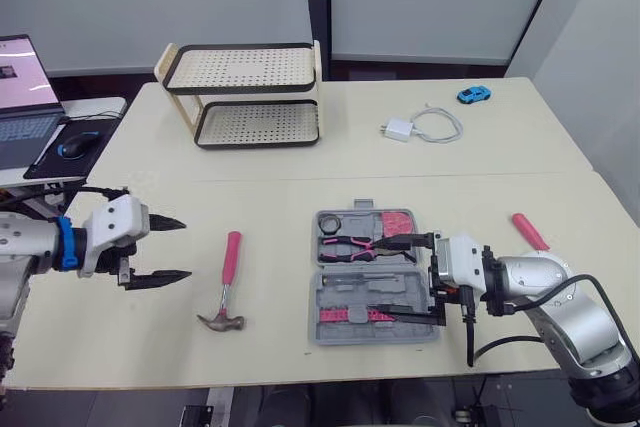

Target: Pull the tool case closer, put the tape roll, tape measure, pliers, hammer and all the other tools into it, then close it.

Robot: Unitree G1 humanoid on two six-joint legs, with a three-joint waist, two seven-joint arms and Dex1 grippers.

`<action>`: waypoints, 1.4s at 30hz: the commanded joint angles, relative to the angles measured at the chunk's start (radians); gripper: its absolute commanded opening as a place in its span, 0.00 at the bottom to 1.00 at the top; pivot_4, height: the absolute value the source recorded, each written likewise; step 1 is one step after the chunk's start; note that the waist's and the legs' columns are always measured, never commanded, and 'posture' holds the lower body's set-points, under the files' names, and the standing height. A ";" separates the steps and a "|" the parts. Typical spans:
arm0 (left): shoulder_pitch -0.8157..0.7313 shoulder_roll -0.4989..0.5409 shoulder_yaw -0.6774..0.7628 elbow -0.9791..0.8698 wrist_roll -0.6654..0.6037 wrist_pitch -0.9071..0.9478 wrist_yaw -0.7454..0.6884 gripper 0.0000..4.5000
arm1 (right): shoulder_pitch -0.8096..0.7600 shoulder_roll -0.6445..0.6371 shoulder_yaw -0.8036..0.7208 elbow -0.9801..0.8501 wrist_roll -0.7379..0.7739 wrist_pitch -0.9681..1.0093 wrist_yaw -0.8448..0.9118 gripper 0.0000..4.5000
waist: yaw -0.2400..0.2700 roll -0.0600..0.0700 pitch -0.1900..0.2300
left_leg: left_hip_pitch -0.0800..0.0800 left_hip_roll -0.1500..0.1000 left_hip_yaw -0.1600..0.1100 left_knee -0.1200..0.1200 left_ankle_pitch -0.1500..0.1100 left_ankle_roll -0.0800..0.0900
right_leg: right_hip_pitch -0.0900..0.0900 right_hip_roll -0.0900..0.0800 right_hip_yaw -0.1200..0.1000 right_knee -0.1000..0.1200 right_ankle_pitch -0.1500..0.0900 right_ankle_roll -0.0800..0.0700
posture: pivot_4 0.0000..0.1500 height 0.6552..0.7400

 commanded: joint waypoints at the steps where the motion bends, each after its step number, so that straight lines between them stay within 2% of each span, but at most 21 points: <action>1: -0.076 0.014 -0.021 0.055 0.015 -0.015 -0.032 1.00 | -0.012 0.001 -0.017 -0.045 0.005 -0.002 -0.021 1.00 | 0.000 0.000 0.000 | 0.000 0.001 0.000 0.000 0.000 0.000 | 0.000 0.001 0.000 0.000 0.000 0.000 | 1.00 1.00; 8: -0.045 0.010 -0.046 0.069 0.017 -0.129 -0.101 1.00 | -0.017 -0.010 -0.025 -0.083 0.018 0.035 -0.050 1.00 | -0.001 0.000 0.000 | 0.000 0.002 0.000 0.000 0.000 0.000 | -0.002 0.002 0.001 0.001 0.000 0.000 | 1.00 1.00; 15: -0.126 0.017 -0.174 0.146 0.079 -0.392 -0.167 1.00 | -0.044 -0.010 -0.010 -0.100 0.020 0.057 -0.042 1.00 | 0.004 0.000 0.000 | -0.001 0.002 0.001 0.001 0.000 0.000 | -0.002 0.002 0.000 0.002 0.000 0.000 | 1.00 1.00; 25: -0.213 0.065 -0.346 0.189 0.064 -0.584 -0.167 1.00 | -0.048 -0.012 0.007 -0.141 0.018 0.071 -0.038 1.00 | 0.000 -0.001 0.000 | -0.001 0.002 0.001 0.001 0.000 0.000 | -0.005 0.003 0.001 0.007 0.000 0.000 | 1.00 1.00; 33: -0.351 0.071 -0.525 0.280 0.145 -0.839 -0.167 1.00 | -0.069 -0.002 0.031 -0.106 0.002 0.050 -0.021 1.00 | 0.001 -0.001 0.000 | 0.000 0.001 0.003 0.002 0.000 0.000 | -0.006 0.004 0.000 0.011 0.000 0.000 | 1.00 1.00; 42: -0.492 -0.014 -0.628 0.384 0.282 -1.011 -0.164 1.00 | -0.035 -0.020 0.047 -0.101 -0.031 0.019 -0.017 1.00 | 0.001 -0.001 0.001 | -0.001 0.001 0.004 0.002 0.000 0.000 | -0.006 0.005 0.000 0.011 0.000 0.000 | 1.00 1.00</action>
